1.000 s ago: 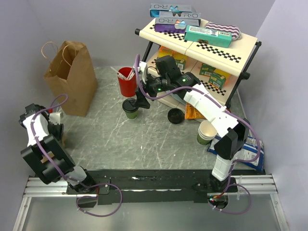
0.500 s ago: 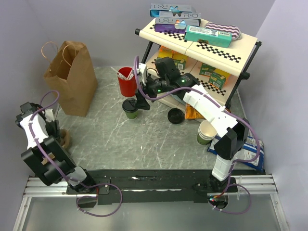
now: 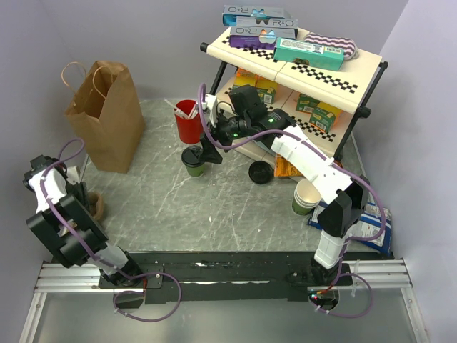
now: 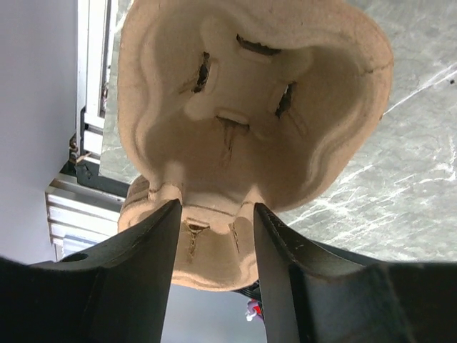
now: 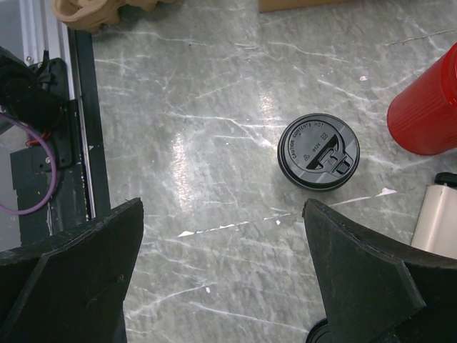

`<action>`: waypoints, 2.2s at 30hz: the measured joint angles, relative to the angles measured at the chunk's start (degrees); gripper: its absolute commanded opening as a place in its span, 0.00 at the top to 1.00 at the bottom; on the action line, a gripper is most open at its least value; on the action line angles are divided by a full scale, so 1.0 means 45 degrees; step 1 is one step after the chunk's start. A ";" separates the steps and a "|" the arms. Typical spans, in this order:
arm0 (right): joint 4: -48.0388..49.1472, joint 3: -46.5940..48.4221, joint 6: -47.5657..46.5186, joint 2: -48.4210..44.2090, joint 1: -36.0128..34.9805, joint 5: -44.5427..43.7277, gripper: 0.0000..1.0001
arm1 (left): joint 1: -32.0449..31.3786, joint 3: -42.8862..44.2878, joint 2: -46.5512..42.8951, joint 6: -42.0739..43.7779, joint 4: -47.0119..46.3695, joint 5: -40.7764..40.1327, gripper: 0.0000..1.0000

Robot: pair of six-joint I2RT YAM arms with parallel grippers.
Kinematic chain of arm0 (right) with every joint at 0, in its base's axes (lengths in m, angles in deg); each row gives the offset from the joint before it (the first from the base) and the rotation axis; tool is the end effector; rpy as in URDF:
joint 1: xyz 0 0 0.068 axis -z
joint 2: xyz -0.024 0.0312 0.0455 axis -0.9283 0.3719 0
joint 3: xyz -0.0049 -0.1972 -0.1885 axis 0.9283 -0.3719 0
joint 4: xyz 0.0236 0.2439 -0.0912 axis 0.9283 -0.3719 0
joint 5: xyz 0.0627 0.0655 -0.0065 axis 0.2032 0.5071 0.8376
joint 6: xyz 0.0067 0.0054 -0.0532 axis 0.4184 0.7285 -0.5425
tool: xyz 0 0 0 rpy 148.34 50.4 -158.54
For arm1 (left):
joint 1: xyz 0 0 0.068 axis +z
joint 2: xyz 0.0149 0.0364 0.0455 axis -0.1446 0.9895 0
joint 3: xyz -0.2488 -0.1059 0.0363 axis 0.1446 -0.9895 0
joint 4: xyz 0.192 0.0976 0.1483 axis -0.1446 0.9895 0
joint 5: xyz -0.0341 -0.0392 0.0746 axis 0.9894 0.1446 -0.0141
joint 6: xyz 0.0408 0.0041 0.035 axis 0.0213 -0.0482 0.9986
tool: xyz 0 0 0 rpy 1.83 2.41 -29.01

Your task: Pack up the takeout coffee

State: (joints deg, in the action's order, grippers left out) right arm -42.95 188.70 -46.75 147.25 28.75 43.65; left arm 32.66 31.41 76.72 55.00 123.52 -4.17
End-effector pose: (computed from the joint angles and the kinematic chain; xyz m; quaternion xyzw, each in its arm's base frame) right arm 0.2912 0.2671 0.4012 -0.5377 0.6618 0.3543 0.3839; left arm 0.1988 0.1736 0.2277 -0.2022 0.9751 0.0537 0.0734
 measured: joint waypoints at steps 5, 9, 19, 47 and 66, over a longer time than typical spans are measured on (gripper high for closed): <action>-0.0005 0.0000 -0.0005 0.0005 -0.0019 0.0000 0.01 | 0.0000 -0.0053 0.0248 0.0010 -0.0248 -0.0078 0.49; 0.0000 0.0000 -0.0005 0.0010 -0.0044 0.0000 0.02 | 0.0000 -0.0063 0.0335 0.0029 -0.0350 -0.0185 0.54; 0.0000 0.0000 -0.0019 0.0034 -0.0058 0.0000 0.01 | 0.0000 -0.0049 0.0345 0.0049 -0.0306 -0.0131 0.84; 0.0005 -0.0005 0.0015 0.0510 -0.0131 0.0044 0.01 | 0.0019 0.1894 0.0534 0.2501 0.2331 0.2905 0.99; 0.0078 -0.0335 0.0000 0.0597 -0.0185 -0.0049 0.01 | 0.0044 -0.1025 -0.3317 0.2905 0.1117 0.2531 0.34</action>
State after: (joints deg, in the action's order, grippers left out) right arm -42.60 187.19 -46.75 149.94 27.92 43.43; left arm 32.85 26.80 61.79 68.07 128.55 7.22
